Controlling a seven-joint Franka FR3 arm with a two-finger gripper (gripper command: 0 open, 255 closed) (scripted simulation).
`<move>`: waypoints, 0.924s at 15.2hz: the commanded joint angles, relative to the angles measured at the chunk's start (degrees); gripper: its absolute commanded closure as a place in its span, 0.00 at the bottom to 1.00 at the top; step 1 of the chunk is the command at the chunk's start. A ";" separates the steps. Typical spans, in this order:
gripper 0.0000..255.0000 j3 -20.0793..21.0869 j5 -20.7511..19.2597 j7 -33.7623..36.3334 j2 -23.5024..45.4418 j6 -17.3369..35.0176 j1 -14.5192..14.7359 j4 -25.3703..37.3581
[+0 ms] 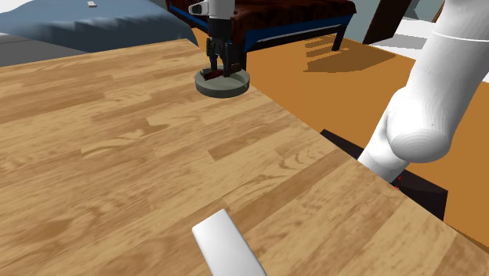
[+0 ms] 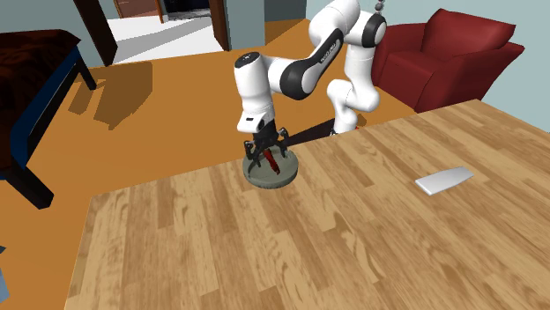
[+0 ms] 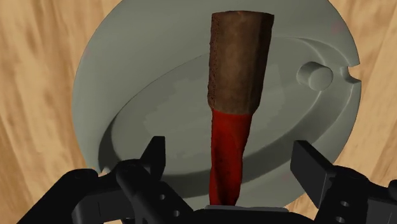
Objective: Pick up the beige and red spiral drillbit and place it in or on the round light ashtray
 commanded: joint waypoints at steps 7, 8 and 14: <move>0.00 -0.55 -0.35 0.16 -0.05 -7.26 -0.67 7.11; 0.00 -0.55 -0.35 0.16 -0.06 -7.25 -0.67 7.10; 0.00 -0.55 -0.35 0.16 -0.05 -7.26 -0.67 7.11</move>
